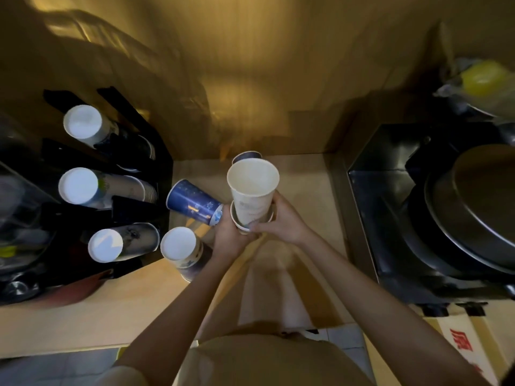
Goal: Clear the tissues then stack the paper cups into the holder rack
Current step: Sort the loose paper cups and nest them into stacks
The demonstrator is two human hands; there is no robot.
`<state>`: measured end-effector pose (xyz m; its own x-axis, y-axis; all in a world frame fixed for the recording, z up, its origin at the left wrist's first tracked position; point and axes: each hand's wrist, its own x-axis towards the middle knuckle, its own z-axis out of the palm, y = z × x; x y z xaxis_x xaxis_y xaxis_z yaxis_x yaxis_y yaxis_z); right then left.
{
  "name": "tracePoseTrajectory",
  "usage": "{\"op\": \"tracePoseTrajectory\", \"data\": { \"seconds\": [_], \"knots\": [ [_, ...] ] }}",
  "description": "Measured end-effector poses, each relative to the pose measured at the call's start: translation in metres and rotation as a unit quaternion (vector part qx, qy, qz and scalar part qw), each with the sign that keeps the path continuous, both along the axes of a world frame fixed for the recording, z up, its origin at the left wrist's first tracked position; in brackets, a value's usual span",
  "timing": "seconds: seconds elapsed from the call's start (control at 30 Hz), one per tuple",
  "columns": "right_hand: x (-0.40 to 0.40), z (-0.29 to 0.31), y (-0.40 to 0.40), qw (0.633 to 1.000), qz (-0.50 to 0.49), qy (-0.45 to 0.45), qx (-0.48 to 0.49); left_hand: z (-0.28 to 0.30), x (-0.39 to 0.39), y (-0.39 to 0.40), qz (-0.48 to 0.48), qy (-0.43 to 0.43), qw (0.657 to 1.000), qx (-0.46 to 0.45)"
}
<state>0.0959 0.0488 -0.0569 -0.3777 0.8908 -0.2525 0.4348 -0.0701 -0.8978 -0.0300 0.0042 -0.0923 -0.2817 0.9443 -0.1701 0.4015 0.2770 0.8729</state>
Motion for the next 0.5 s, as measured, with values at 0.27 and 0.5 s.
{"op": "tracePoseTrajectory", "data": {
  "seconds": [0.27,0.5],
  "knots": [
    [0.015,0.005,-0.014,0.999,-0.035,-0.003,0.014,0.001,0.009,-0.002,-0.005,0.047,0.998,-0.032],
    [0.026,-0.002,-0.02,0.996,-0.053,-0.067,0.034,0.0,0.021,-0.001,-0.012,0.035,0.999,-0.021]
  ]
}}
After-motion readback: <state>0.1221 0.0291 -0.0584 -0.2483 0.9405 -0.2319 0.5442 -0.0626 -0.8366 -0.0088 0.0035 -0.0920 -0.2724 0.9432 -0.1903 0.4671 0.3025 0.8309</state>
